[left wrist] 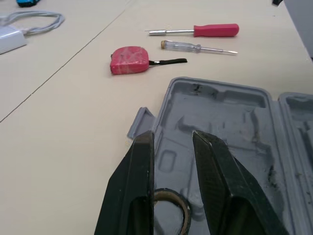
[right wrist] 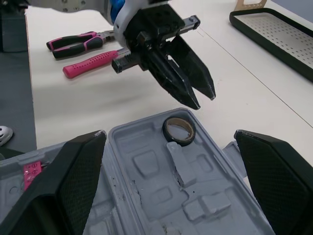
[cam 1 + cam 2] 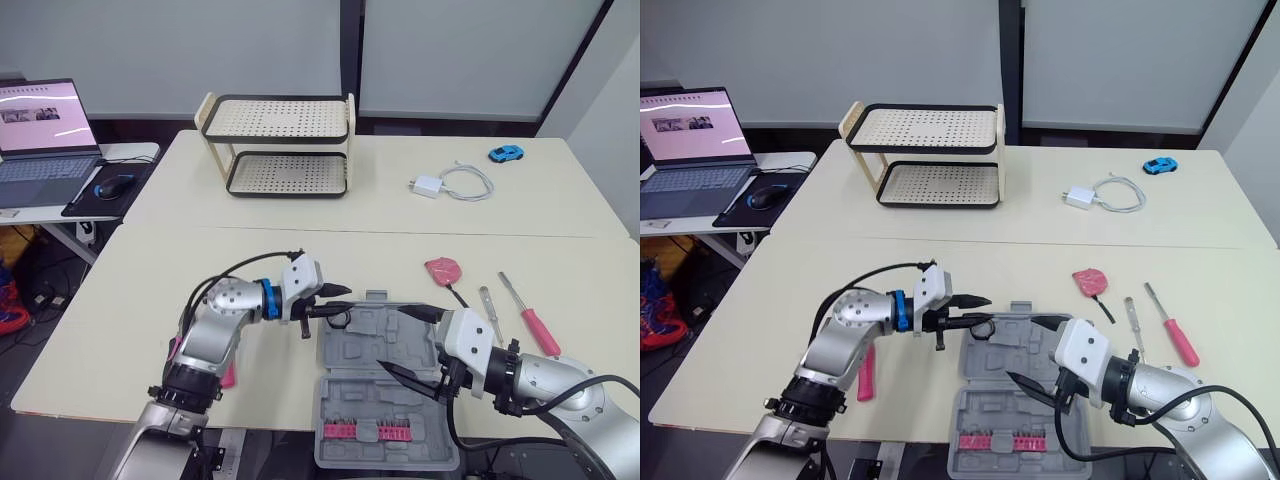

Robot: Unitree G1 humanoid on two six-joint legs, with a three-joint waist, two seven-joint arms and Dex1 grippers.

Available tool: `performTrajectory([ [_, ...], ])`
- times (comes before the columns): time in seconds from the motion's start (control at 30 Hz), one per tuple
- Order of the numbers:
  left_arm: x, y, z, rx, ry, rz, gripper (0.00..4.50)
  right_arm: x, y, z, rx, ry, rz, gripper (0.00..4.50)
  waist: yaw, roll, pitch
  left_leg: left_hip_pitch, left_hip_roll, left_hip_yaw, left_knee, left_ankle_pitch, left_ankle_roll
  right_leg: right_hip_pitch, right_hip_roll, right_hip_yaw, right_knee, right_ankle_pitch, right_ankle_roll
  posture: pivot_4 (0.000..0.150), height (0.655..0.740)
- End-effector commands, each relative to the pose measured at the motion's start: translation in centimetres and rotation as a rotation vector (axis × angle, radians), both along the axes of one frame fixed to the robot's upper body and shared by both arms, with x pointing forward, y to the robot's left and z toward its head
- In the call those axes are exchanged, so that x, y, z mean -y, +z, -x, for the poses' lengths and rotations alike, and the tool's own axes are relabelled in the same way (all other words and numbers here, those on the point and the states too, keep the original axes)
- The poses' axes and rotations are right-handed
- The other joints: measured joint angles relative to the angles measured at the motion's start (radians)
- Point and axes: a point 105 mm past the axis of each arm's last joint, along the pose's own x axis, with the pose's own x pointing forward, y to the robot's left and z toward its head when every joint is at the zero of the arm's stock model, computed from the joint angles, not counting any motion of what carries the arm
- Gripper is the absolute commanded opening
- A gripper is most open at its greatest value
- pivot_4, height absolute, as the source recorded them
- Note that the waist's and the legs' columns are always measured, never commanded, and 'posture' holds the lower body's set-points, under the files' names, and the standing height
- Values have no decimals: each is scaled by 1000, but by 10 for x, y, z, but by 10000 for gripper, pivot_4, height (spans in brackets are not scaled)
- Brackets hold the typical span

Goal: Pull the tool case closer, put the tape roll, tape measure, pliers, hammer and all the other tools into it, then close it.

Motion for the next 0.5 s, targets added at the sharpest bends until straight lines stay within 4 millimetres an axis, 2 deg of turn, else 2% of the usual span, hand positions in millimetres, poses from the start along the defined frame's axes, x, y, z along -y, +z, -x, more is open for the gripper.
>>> performTrajectory([
  [0.03,1,-1,-10,78,64,19,12635,-2,8,0,45,20,2,45000,3,0,0,0,0,0,0,0,0,0,0,0,0,0,0,1500,7400],
  [0.17,6,-28,-12,47,88,-25,12635,-2,11,-1,50,23,0,45000,4,0,0,0,0,0,0,0,0,0,0,0,0,0,0,1500,7400],
  [0.5,7,-64,-12,-5,88,-175,12635,-1,12,-2,53,22,8,45000,4,-1,-1,0,0,0,0,0,0,1,0,0,0,0,0,1500,7400],
])
